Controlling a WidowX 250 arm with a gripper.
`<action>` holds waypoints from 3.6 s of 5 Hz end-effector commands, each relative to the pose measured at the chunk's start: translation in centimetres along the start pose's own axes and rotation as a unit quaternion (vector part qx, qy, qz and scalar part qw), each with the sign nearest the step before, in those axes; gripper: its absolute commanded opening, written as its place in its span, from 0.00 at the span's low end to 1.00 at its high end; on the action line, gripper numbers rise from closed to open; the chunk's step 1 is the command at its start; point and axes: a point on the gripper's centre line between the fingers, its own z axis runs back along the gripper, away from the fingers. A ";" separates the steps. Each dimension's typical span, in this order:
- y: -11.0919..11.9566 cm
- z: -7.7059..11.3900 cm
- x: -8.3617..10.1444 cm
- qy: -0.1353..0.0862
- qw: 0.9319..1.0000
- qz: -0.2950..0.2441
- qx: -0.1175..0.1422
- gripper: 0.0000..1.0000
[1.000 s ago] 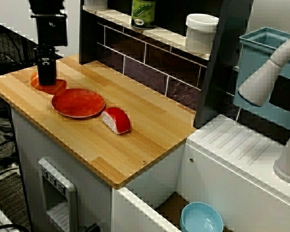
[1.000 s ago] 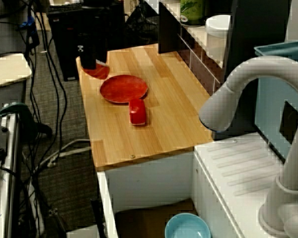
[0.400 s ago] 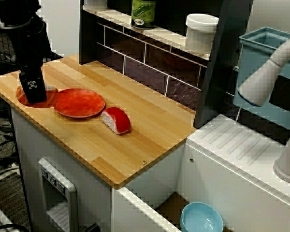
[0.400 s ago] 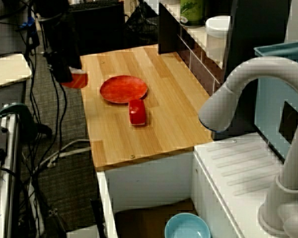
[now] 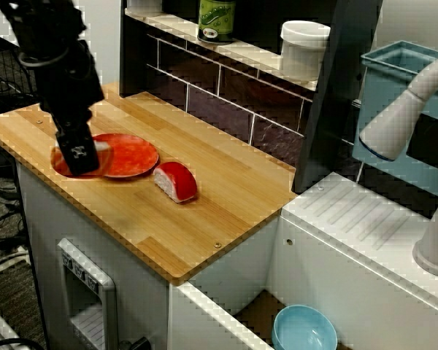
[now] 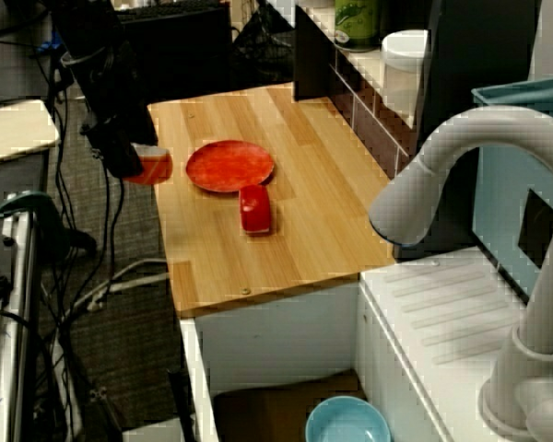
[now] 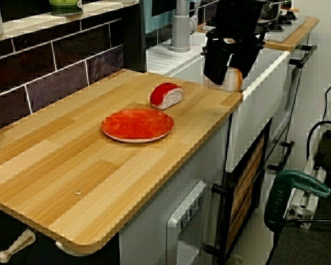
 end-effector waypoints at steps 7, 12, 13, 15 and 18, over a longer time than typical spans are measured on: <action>-4.2 -7.2 5.9 0.053 0.990 -0.032 -0.124 0.00; 1.6 -1.2 3.3 0.033 0.989 0.046 -0.134 1.00; 3.5 0.6 2.6 0.019 0.989 0.061 -0.135 1.00; 5.0 -0.1 2.6 -0.018 0.995 -0.061 -0.080 1.00; 1.9 0.1 2.1 0.014 0.944 -0.318 -0.088 1.00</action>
